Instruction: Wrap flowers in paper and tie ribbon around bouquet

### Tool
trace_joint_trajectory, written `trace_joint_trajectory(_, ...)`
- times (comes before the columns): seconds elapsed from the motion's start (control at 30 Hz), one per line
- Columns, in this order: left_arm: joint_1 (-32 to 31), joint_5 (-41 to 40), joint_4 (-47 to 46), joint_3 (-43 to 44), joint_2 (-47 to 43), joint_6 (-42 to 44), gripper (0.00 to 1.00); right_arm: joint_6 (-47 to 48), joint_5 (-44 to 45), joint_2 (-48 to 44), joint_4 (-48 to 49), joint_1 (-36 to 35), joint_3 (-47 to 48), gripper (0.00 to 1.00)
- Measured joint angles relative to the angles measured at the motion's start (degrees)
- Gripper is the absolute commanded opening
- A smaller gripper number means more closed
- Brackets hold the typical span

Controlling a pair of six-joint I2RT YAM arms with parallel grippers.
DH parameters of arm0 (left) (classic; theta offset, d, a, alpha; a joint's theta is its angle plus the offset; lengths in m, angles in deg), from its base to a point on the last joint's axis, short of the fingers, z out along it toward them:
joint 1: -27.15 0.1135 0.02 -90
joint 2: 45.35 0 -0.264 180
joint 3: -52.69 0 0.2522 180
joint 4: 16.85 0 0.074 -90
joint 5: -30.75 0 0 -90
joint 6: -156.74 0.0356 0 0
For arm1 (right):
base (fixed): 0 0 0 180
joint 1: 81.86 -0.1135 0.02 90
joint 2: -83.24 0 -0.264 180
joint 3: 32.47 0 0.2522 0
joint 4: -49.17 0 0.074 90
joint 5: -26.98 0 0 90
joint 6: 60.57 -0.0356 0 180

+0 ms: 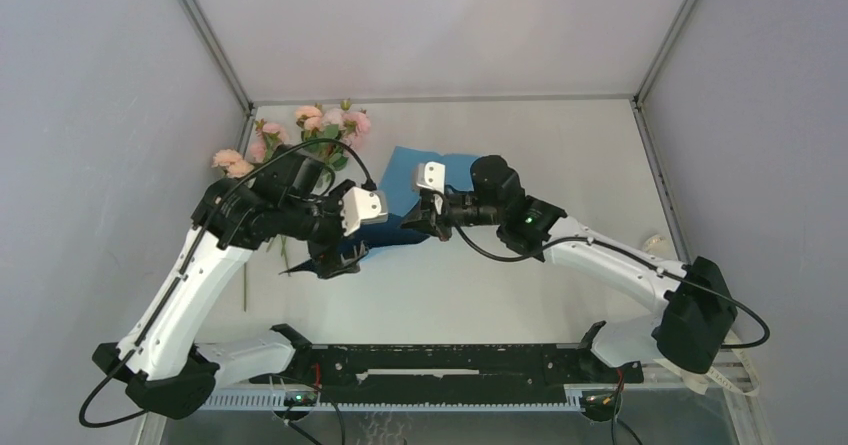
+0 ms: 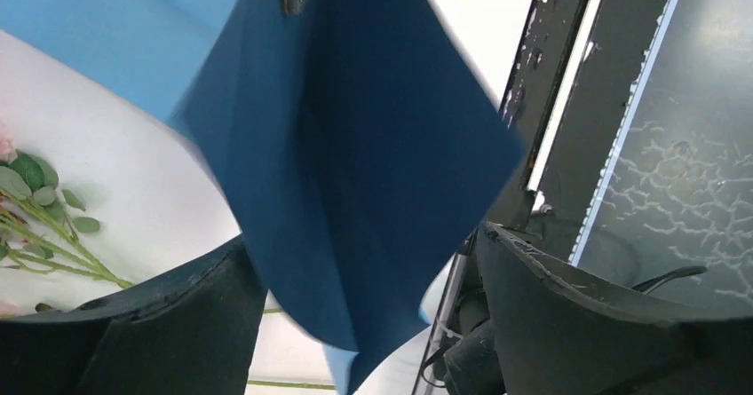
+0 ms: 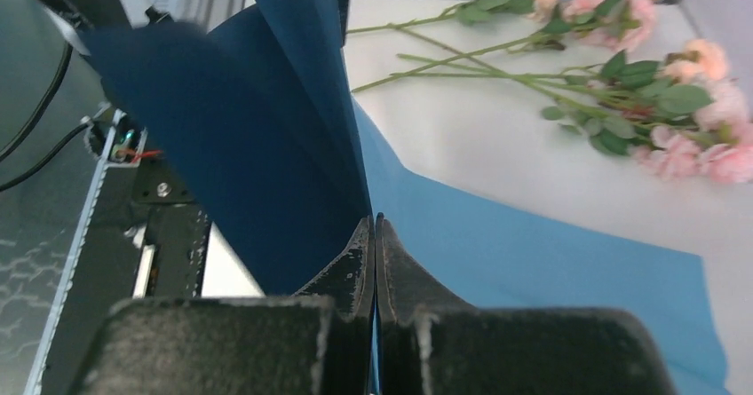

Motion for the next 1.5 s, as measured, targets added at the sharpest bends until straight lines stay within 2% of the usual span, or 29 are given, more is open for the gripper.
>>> trace_joint_trajectory(0.2,0.0,-0.4,0.5,2.3,-2.4,-2.0,0.98,0.3,7.0,-3.3,-1.5,-3.0,1.9,0.0)
trace_joint_trajectory(0.4,0.0,-0.5,-0.9,4.6,-4.8,-4.1,0.97,1.9,10.9,-6.0,-2.6,-5.7,1.9,0.0)
trace_joint_trajectory(0.87,0.0,1.0,-4.0,5.9,-4.5,-7.8,1.0,4.2,18.7,-8.2,-6.2,-6.3,3.5,0.0)
trace_joint_trajectory(1.1,0.0,-3.9,-9.4,3.1,-4.7,-9.2,0.94,4.3,22.8,-8.9,-6.3,-6.3,8.6,0.0)
trace_joint_trajectory(1.17,0.0,-5.1,-10.6,1.2,-4.7,-9.7,0.84,4.5,23.1,-9.5,-6.4,-6.3,8.6,0.0)
trace_joint_trajectory(1.2,0.0,-5.4,-11.4,0.2,-4.7,-9.9,0.73,4.7,23.1,-9.7,-6.5,-6.3,8.6,0.0)
trace_joint_trajectory(1.27,0.0,-5.7,-12.4,-1.2,-4.1,-10.4,0.5,4.9,23.1,-9.7,-6.7,-6.3,8.6,0.0)
trace_joint_trajectory(1.3,0.0,-5.9,-12.8,-1.6,-3.6,-10.8,0.31,5.1,23.1,-9.7,-6.9,-6.3,8.6,0.0)
trace_joint_trajectory(1.37,0.0,-6.0,-13.9,-2.2,-2.9,-11.4,0.08,5.5,23.1,-9.7,-7.6,-6.3,8.6,0.0)
trace_joint_trajectory(1.4,0.0,-6.1,-14.4,-2.4,-2.7,-11.9,0.01,5.5,23.1,-9.7,-8.0,-6.2,8.6,0.0)
trace_joint_trajectory(1.43,0.0,-6.2,-15.1,-2.6,-2.6,-12.1,0.0,5.5,23.1,-9.7,-8.6,-6.1,8.6,0.01)
trace_joint_trajectory(1.5,0.2,-6.3,-16.3,-3.1,-2.7,-13.2,0.0,5.4,23.1,-9.7,-9.8,-5.1,8.6,0.19)
